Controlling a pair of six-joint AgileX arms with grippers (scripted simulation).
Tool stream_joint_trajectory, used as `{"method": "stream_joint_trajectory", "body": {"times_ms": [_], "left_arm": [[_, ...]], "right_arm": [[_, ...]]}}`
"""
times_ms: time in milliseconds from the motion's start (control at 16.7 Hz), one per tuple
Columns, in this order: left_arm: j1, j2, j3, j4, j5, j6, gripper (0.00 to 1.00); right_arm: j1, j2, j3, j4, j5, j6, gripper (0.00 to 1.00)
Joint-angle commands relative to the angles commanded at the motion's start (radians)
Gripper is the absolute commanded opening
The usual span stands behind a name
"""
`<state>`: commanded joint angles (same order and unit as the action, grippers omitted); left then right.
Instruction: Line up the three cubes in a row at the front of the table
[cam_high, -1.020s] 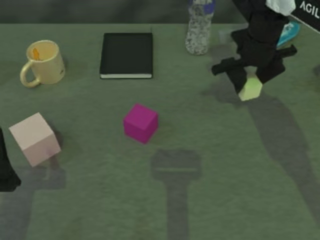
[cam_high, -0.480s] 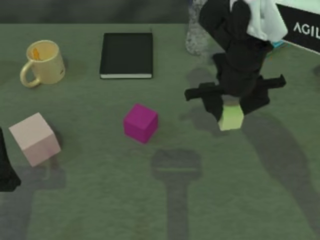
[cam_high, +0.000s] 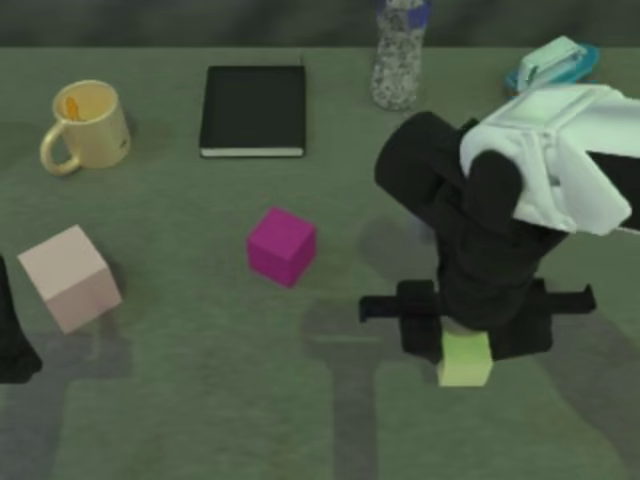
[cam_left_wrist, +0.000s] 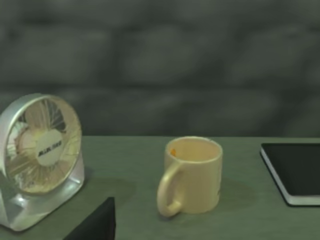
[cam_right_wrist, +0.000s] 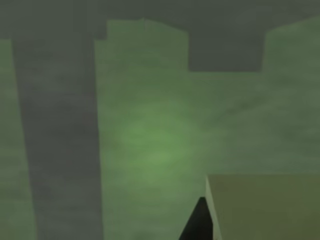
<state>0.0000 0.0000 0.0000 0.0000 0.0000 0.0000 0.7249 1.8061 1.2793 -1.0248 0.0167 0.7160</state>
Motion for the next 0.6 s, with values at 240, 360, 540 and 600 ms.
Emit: {"method": "stream_joint_trajectory", "body": {"times_ms": [240, 360, 540, 600], "left_arm": [[0.0, 0.0, 0.0, 0.0, 0.0, 0.0, 1.0], [0.0, 0.0, 0.0, 0.0, 0.0, 0.0, 1.0], [0.0, 0.0, 0.0, 0.0, 0.0, 0.0, 1.0], [0.0, 0.0, 0.0, 0.0, 0.0, 0.0, 1.0]], "right_arm": [[0.019, -0.029, -0.031, 0.012, 0.001, 0.031, 0.0], [0.015, -0.025, -0.029, 0.01, 0.0, 0.031, 0.0], [0.016, -0.011, -0.055, 0.052, -0.001, 0.031, 0.0], [0.016, 0.0, -0.074, 0.086, -0.001, 0.032, 0.0]]}}
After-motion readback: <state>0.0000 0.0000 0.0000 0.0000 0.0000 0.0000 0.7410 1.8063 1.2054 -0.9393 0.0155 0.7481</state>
